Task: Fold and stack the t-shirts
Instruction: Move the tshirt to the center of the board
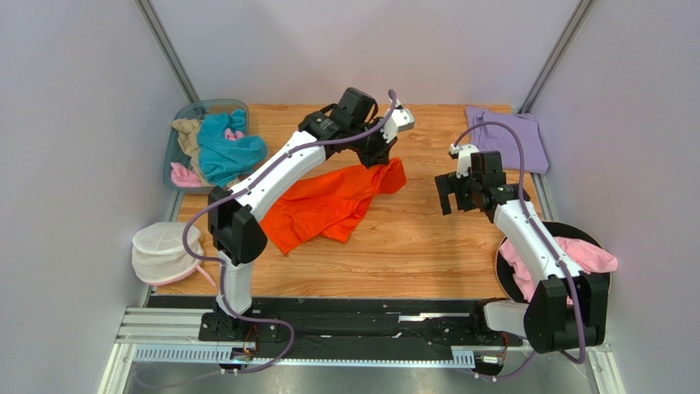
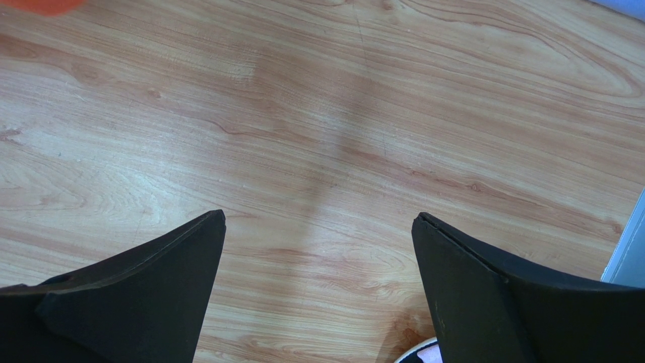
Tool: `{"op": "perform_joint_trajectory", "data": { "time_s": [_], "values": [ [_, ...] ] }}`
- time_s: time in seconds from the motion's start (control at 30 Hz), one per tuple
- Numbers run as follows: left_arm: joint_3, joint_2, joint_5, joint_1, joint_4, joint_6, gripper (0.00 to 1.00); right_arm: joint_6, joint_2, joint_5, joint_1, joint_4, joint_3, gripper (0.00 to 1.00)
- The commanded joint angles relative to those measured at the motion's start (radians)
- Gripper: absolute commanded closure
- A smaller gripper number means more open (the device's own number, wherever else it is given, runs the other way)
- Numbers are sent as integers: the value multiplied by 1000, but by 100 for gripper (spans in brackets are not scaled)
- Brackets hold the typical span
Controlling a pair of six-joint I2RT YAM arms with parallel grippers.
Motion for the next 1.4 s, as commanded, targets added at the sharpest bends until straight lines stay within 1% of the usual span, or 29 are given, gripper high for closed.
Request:
{"op": "perform_joint_trajectory", "data": {
  "time_s": [0.0, 0.07, 0.1, 0.17, 0.2, 0.23, 0.3, 0.43, 0.47, 0.5, 0.53, 0.57, 0.63, 0.67, 0.7, 0.73, 0.77, 0.8, 0.87, 0.9, 0.97, 1.0, 1.03, 1.07, 1.1, 1.17, 1.2, 1.3, 1.37],
  "values": [
    [135, 72, -48, -8, 70, -29, 100, -12, 4, 7, 4, 17, 30, 0],
    [194, 133, -102, -8, 83, -43, 100, -13, 6, 8, 4, 19, 30, 0],
    [258, 154, -119, -10, 89, -48, 100, -12, 8, 8, 4, 19, 30, 0],
    [329, 220, -174, -10, 96, -57, 100, -12, 11, 11, 4, 17, 30, 0],
    [398, 243, -195, -10, 99, -61, 100, -13, 12, 12, 4, 17, 30, 0],
    [430, 285, -224, -8, 101, -61, 100, -13, 14, 12, 4, 17, 30, 0],
    [488, 317, -249, -10, 113, -66, 100, -13, 14, 13, 6, 17, 30, 0],
    [503, 368, -304, -16, 148, -63, 100, -15, 23, 15, 4, 15, 30, 0],
    [507, 374, -312, -16, 149, -66, 96, -15, 23, 15, 6, 17, 32, 0],
    [506, 380, -320, -14, 147, -66, 84, -16, 24, 15, 4, 17, 32, 0],
    [503, 385, -333, -14, 145, -65, 53, -15, 24, 15, 6, 15, 32, 0],
    [493, 383, -346, -16, 150, -68, 41, -15, 24, 15, 4, 15, 32, 0],
    [425, 348, -395, -16, 173, -71, 22, -15, 24, 12, 6, 14, 32, 0],
    [388, 327, -410, -14, 208, -62, 18, -15, 23, 10, 6, 15, 32, 0],
    [287, 267, -415, -14, 234, -40, 11, -15, 23, 8, 6, 14, 33, 0],
    [224, 229, -450, -14, 263, -25, 11, -16, 21, 5, 6, 11, 33, 0],
    [160, 186, -455, -10, 314, -9, 10, -15, 18, 2, 4, 12, 33, 0],
    [24, 96, -459, -7, 334, 20, 10, -15, 17, -1, 4, 11, 33, 0],
    [-116, -1, -441, 3, 369, 49, 10, -15, 14, -22, 6, 3, 36, 0],
    [-252, -94, -435, 7, 372, 69, 10, -15, 17, -30, 6, 2, 38, 0],
    [-391, -184, -424, 13, 374, 96, 10, -15, 20, -56, 12, -11, 42, 0],
    [-525, -272, -424, 12, 377, 125, 11, -15, 30, -62, 18, -15, 47, 0],
    [-592, -317, -404, 13, 386, 141, 11, -16, 35, -61, 24, -20, 50, 0],
    [-713, -360, -407, 13, 391, 159, 11, -18, 40, -53, 41, -21, 50, 0],
    [-764, -440, -404, 13, 391, 164, 11, -21, 50, -33, 51, -20, 52, 0],
    [-882, -505, -387, 12, 376, 167, 12, -26, 64, -9, 84, -15, 55, 0],
    [-915, -552, -364, 12, 369, 161, 12, -27, 79, 16, 94, -15, 64, 0],
    [-1010, -601, -349, 13, 362, 143, 14, -29, 116, 24, 124, -24, 99, 0],
    [-1048, -608, -358, 13, 380, 133, 14, -35, 167, 33, 134, -43, 162, 0]
  ]
}}
